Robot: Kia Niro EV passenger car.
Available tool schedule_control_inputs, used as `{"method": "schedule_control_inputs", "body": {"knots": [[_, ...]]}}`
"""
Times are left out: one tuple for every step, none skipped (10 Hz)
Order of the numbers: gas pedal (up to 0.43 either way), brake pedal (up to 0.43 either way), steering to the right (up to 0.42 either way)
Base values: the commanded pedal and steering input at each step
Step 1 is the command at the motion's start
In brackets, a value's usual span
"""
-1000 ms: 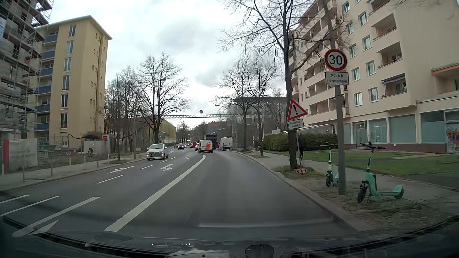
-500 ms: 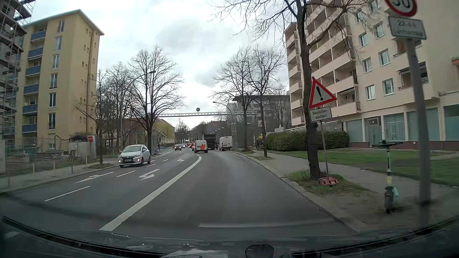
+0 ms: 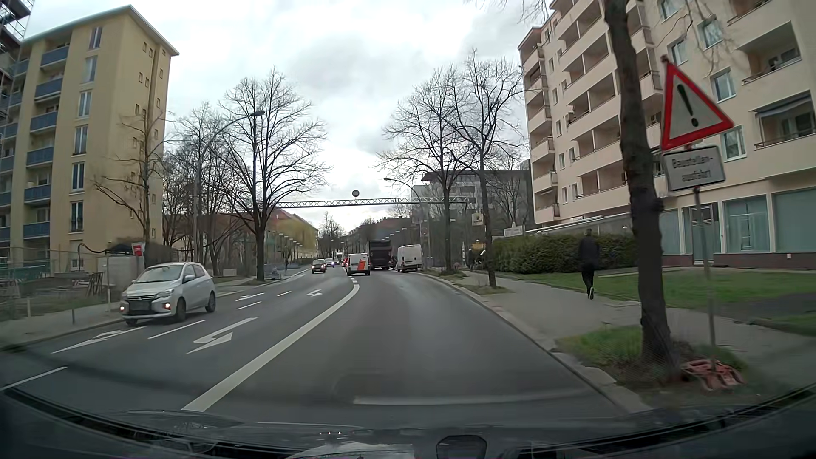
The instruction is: Follow the waypoints while adhering to traffic rules and regulations
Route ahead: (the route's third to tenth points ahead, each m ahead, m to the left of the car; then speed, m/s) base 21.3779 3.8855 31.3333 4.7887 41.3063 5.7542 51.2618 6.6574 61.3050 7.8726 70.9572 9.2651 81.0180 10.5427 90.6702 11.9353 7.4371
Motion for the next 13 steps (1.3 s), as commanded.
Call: {"method": "schedule_control_inputs", "body": {"knots": [[0.087, 0.012, -0.023], [0.087, 0.012, -0.018], [0.138, 0.012, -0.014], [0.189, 0.012, -0.012], [0.209, 0.012, -0.012], [0.228, 0.012, -0.012], [0.24, 0.012, -0.015], [0.24, 0.012, -0.021], [0.24, 0.012, -0.029], [0.24, 0.012, -0.03], [0.24, 0.012, -0.03], [0.24, 0.012, -0.029], [0.209, 0.018, -0.027]]}}
